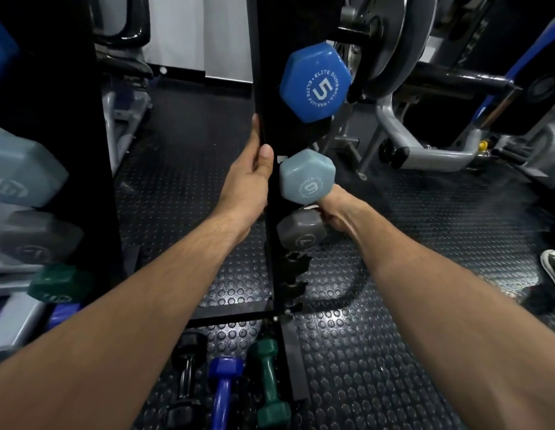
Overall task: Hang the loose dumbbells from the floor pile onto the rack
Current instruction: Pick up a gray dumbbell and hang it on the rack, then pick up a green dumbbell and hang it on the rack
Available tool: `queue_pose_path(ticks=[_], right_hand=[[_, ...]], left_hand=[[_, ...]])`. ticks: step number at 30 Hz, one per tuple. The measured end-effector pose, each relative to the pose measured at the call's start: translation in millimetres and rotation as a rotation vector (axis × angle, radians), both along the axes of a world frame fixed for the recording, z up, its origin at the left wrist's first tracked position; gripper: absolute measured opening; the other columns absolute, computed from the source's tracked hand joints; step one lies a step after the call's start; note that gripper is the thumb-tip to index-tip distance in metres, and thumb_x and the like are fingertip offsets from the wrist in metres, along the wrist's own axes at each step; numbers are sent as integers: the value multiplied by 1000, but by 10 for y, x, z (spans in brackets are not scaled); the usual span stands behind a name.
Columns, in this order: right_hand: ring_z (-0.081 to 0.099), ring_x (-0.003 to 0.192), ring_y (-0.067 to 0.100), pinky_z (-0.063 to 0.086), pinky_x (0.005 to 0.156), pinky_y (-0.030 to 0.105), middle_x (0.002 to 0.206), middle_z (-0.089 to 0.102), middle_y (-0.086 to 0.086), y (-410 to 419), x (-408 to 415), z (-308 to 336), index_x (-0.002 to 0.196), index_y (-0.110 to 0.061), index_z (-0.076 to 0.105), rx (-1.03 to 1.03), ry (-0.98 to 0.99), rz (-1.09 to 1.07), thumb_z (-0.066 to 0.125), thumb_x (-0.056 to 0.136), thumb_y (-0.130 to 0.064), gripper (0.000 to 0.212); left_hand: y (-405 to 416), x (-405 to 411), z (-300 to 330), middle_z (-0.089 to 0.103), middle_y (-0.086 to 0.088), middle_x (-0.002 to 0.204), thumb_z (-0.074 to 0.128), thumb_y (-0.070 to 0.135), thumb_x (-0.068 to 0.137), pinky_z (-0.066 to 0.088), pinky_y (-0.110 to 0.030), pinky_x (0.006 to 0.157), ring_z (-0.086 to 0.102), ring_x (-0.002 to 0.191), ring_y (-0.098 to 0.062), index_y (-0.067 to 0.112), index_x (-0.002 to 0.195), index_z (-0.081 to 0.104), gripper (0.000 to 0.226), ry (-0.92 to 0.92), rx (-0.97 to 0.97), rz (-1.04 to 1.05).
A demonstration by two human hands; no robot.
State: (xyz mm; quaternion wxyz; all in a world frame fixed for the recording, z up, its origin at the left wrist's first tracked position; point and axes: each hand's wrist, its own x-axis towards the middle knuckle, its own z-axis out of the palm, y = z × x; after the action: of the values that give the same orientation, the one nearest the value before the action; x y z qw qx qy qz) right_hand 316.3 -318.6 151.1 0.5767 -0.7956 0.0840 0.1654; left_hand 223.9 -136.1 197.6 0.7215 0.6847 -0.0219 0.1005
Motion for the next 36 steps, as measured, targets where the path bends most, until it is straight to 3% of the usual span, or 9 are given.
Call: queue_pose_path(ticks=[4, 10, 12, 17, 20, 23, 28, 30, 36], right_hand=[[70, 72, 21, 54, 69, 33, 70, 75, 4, 33, -300, 24, 81, -9, 73, 107, -186, -104, 71, 88, -2, 10], [69, 85, 11, 54, 79, 33, 96, 77, -2, -159, -860, -676, 105, -22, 76, 179, -297, -568, 68, 79, -47, 37], [66, 86, 13, 53, 82, 35, 98, 75, -2, -203, -1238, -1086, 112, -21, 73, 128, -215, -595, 68, 84, -43, 36], [71, 97, 23, 59, 92, 43, 104, 74, 5, -128, -1966, -2080, 113, -12, 71, -137, 144, -333, 64, 100, -22, 18], [69, 84, 19, 59, 71, 34, 95, 74, 5, -61, -2195, -2447, 104, -13, 70, -219, 307, -232, 64, 98, -16, 9], [70, 87, 23, 59, 77, 41, 98, 75, 7, 11, -2322, -2808, 102, -18, 73, -275, 377, -148, 68, 93, -23, 12], [69, 94, 22, 45, 76, 22, 112, 75, 7, 47, -2218, -3118, 125, -17, 69, -562, 233, 103, 72, 91, -29, 36], [69, 100, 26, 48, 78, 25, 116, 70, 9, 72, -2057, -3228, 129, -19, 66, -638, 135, 208, 73, 91, -30, 41], [54, 126, 33, 47, 108, 48, 142, 51, 7, 275, -1484, -3655, 150, -33, 44, -839, 65, 658, 77, 84, -42, 74]], left_hand=[[10, -33, -8, 50, 21, 151, 46, 49, 104, 45, -51, 112, 49, 139, -9, 64, 145, 29, 47, 15, -8, 10], [113, -364, -315, 55, 8, 149, 48, 42, 106, 43, -43, 116, 53, 135, -8, 31, 153, 44, 48, 90, 72, 61], [152, -587, -648, 58, 5, 145, 49, 44, 105, 44, -42, 115, 55, 131, -9, 30, 151, 47, 48, 164, 100, 68], [321, -1118, -1751, 63, 8, 128, 59, 28, 103, 46, -29, 107, 62, 120, -13, 26, 145, 53, 43, 439, 181, 39], [369, -1371, -2293, 62, 13, 126, 60, 27, 102, 55, -32, 79, 69, 94, -20, 30, 147, 50, 46, 620, 348, 29], [374, -1585, -2869, 63, 1, 135, 66, 28, 97, 52, -36, 101, 66, 112, -22, 22, 149, 49, 55, 731, 435, -21], [102, -1848, -3492, 69, 1, 100, 85, 33, 76, 51, -31, 91, 66, 95, -21, 18, 112, 63, 45, 941, 297, -57], [-100, -1936, -3731, 67, 0, 95, 88, 38, 65, 52, -33, 93, 68, 99, -23, 8, 118, 63, 66, 1036, 169, -48], [-561, -2072, -4296, 57, -9, 140, 87, 50, 73, 48, -34, 104, 59, 124, -25, 15, 150, 42, 95, 1160, 121, -119]])
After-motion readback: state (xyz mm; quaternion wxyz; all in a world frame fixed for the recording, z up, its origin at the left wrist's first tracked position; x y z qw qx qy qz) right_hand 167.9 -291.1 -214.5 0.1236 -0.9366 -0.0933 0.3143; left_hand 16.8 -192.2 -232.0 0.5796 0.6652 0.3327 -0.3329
